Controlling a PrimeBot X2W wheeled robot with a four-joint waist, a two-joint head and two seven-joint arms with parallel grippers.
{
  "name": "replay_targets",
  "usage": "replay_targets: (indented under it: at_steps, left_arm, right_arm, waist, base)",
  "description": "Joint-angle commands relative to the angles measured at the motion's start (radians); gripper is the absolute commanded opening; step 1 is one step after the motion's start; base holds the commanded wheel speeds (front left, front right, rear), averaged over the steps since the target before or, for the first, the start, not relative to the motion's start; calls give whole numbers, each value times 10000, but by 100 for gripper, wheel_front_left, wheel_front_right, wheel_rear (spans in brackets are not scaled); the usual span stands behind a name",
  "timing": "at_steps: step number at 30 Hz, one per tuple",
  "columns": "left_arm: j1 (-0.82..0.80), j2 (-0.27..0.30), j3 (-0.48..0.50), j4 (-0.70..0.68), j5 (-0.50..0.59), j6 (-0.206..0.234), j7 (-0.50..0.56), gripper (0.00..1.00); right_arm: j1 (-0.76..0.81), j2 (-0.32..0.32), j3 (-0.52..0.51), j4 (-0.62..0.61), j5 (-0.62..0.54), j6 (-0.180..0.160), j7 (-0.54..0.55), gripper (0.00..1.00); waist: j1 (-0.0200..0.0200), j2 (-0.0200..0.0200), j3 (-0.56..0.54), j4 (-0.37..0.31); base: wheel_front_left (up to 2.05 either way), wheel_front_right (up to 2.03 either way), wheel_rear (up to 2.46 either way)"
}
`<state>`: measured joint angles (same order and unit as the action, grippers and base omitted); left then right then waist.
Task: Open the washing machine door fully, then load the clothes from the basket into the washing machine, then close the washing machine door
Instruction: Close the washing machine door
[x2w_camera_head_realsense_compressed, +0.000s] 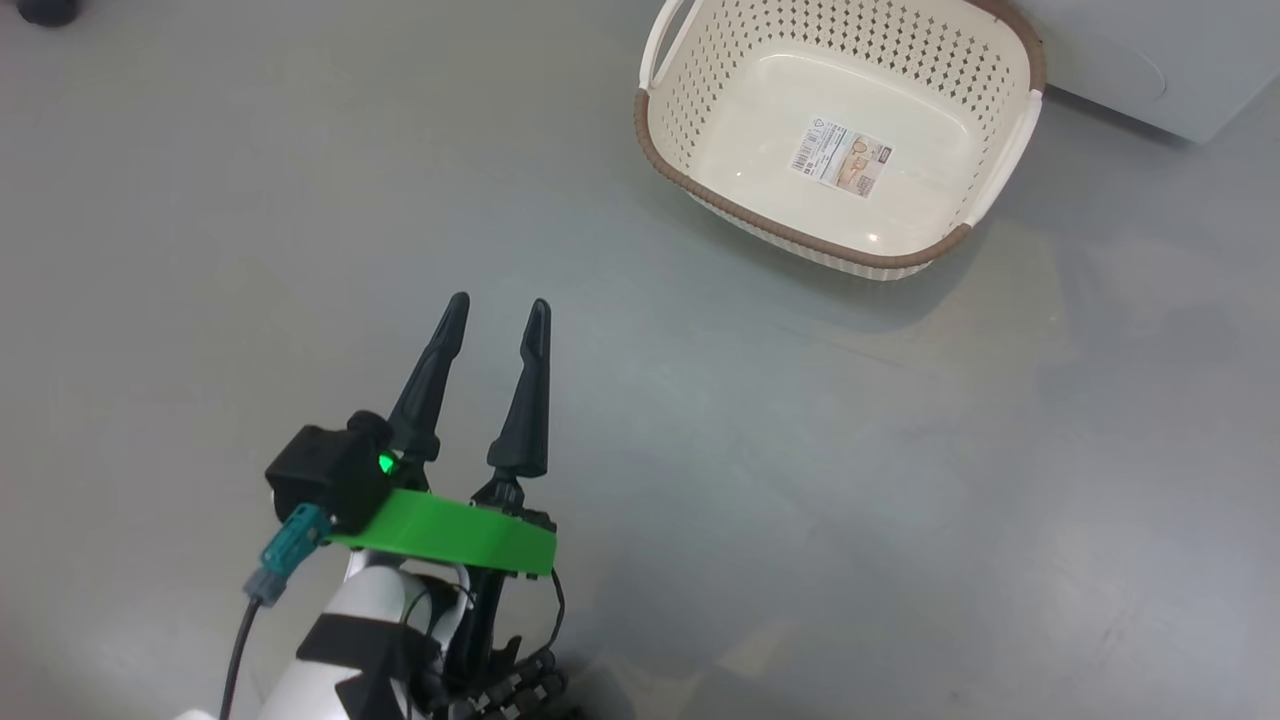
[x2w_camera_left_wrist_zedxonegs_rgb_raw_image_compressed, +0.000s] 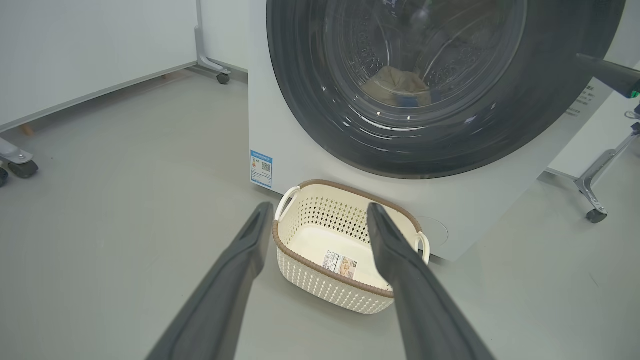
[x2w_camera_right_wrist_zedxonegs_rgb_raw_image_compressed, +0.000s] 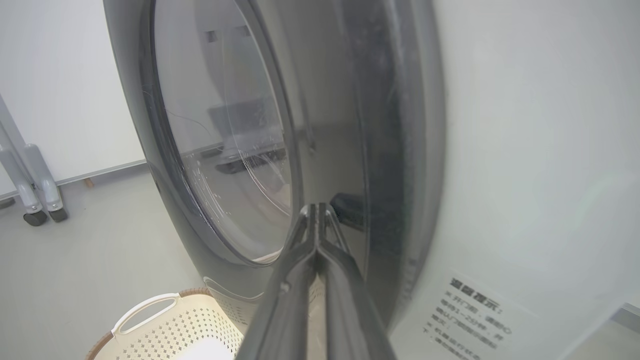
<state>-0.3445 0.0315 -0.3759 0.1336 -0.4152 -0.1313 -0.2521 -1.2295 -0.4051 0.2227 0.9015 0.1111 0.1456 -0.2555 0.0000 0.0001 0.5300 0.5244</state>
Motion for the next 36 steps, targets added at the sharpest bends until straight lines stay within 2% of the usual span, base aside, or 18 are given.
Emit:
replay_targets:
  at_steps: [1,12,21,27,36]
  left_arm:
    - [-70,187,302,-299,-58,6,-97,100]
    - [-68,187,260,-316,-78,6,-97,100]
    - [-45,187,385,-219,45,6,-97,100]
    - [126,187,648,-111,320,6,-97,100]
    - [586,190,1133,113,955,6,-97,100]
  right_arm:
    - [-631,-206,-313,-177,-25,-149,-63,0]
    - [-833,-232,-434,11,-276,-149,-63,0]
    - [-325,64,-423,-105,-374,-149,-63,0]
    - [587,553,-94,-502,-118,-149,-63,0]
    - [2427,1091,959,-1730,918,-149,-63,0]
  waist:
    - [0,-1,-8,5]
    - [0,-1,19,35]
    - [0,-1,-317,-182]
    - [0,-1,-995,-716]
    - [0,-1,-2335,-1944]
  base:
    - [0,0,0]
    - [0,0,0]
    - [0,0,0]
    - [0,0,0]
    - [0,0,0]
